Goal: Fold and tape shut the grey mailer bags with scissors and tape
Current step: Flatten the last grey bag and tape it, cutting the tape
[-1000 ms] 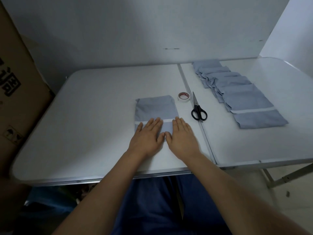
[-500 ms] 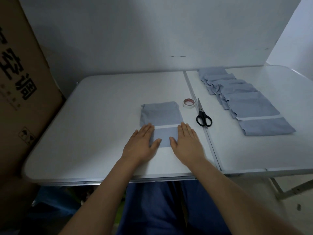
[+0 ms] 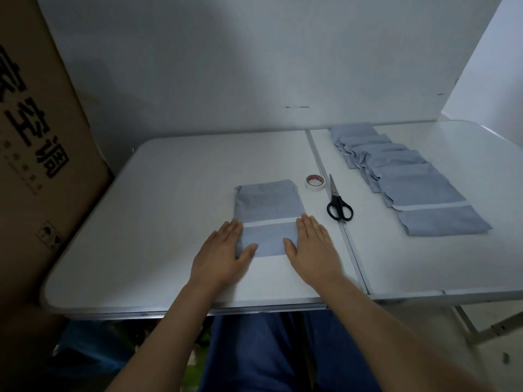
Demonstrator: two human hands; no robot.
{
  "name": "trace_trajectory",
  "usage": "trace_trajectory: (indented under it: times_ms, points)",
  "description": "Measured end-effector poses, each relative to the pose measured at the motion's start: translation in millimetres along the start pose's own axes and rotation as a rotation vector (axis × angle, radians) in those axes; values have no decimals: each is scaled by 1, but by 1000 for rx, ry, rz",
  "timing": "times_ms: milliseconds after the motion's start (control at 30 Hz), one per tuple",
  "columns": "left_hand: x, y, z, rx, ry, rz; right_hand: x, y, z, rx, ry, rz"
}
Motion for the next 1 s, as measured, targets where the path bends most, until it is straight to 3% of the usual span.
trace_trajectory:
  times_ms: [200, 467, 633, 900, 1000]
  points:
    - [0, 5, -4, -20, 34, 23, 3, 1, -1, 13, 6, -59]
    - [-9, 16, -48, 91, 216, 160, 6, 23, -22, 136, -41, -343]
    - [1, 13, -82, 22, 363, 142, 8, 27, -66, 11, -361, -464]
    - [11, 10, -116, 56, 512, 298, 2, 24, -125, -219, -604, -577]
    - [9, 10, -120, 59, 541, 407, 0, 21, -134, -260, -560, -622]
Point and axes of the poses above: each hand's wrist, its own z-axis away from the middle knuckle, its own y-axis out of the back of the hand, x = y × z, the point moved 1 cm from there along -z, towards the middle knuckle, and after that the axes turned 13 degrees about x, right-handed, at the moved point
